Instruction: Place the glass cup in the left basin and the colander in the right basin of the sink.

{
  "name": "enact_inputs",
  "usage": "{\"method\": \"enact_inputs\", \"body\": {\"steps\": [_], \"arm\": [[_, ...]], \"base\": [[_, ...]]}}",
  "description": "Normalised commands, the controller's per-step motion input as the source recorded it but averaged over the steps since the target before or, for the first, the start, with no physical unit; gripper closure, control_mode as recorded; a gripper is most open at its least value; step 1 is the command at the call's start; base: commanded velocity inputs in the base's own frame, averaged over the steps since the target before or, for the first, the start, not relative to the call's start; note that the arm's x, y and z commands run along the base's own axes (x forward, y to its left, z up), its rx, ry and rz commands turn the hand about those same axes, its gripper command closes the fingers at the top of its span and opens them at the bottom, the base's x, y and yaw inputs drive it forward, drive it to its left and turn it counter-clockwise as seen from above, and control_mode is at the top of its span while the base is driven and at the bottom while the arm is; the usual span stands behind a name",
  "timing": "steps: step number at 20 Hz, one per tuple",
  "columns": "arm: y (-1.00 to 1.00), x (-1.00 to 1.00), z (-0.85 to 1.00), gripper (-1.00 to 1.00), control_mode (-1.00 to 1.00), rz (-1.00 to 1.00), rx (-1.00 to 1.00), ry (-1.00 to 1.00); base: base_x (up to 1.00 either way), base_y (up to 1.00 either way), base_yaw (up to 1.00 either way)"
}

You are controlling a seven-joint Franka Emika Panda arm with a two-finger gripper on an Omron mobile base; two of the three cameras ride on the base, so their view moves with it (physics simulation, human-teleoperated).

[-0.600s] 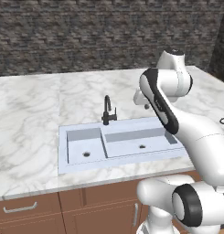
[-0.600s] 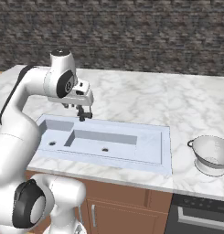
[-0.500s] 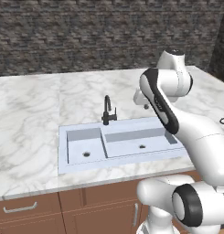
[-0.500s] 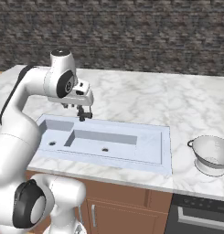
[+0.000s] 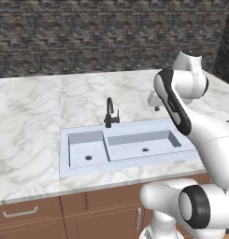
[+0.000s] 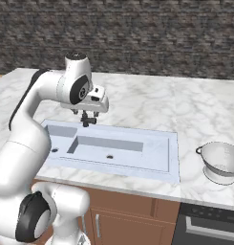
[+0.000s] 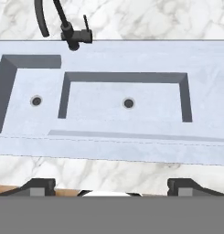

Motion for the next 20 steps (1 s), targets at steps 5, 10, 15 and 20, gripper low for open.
{"method": "enact_inputs", "body": {"steps": [5, 10, 15, 20], "arm": [[-0.59, -0.10, 0.00, -1.00, -1.00, 0.00, 0.00, 0.00], [-0.58, -0.06, 0.00, -1.00, -1.00, 0.00, 0.00, 0.00], [-0.51, -0.15, 0.00, -1.00, -1.00, 0.00, -0.03, 0.00], [-0.45, -0.27, 0.00, -1.00, -1.00, 0.00, -0.06, 0.00]], "base": [[0.00, 0.00, 0.00], [0.00, 0.00, 0.00], [0.00, 0.00, 0.00], [0.00, 0.00, 0.00]]}}
